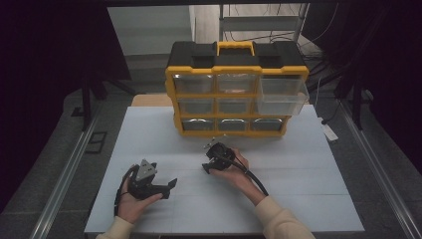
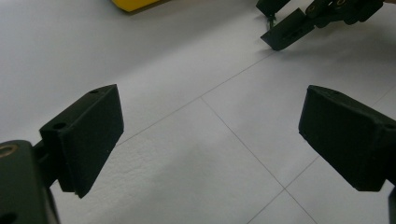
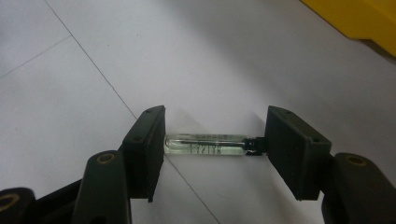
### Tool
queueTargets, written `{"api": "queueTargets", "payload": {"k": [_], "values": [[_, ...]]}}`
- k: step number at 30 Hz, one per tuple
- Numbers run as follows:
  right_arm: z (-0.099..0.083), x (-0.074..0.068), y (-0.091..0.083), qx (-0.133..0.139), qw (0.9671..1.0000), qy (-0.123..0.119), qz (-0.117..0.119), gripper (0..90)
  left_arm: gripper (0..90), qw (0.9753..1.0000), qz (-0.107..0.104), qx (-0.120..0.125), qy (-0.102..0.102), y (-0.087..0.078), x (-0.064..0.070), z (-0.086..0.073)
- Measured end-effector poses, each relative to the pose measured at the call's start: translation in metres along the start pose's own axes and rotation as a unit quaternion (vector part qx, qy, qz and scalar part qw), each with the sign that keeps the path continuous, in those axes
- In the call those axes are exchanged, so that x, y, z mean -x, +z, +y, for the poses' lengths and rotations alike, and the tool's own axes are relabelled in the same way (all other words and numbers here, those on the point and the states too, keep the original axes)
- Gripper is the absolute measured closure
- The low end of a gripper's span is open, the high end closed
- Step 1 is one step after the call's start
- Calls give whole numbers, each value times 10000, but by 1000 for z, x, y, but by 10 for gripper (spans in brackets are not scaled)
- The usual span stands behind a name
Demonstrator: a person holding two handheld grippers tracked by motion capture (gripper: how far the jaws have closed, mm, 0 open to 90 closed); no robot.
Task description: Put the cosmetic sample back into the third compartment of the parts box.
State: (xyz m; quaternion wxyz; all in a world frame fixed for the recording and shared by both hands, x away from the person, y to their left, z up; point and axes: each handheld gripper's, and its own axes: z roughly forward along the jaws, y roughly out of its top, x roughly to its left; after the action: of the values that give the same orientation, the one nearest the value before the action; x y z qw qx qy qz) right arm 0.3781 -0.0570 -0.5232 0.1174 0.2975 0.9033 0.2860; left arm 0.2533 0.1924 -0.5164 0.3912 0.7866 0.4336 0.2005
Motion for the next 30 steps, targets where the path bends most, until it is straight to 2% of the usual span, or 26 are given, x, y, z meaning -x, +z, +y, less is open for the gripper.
{"api": "queueTargets", "payload": {"k": [6, 10, 17, 30], "values": [[-1, 1, -2, 76, 10000, 42, 27, 403, 73, 10000, 2, -13, -7, 0, 0, 0], [-1, 0, -14, 325, 9993, 48, 163, 403, 73, 10000, 6, -16, -16, 0, -1, -1], [-1, -1, -32, 552, 9982, 7, 254, 403, 73, 10000, 4, -17, -20, 0, 0, -1], [-7, 0, -51, 744, 9963, 142, 406, 403, 73, 10000, 6, -23, -29, 0, -1, -1]]}}
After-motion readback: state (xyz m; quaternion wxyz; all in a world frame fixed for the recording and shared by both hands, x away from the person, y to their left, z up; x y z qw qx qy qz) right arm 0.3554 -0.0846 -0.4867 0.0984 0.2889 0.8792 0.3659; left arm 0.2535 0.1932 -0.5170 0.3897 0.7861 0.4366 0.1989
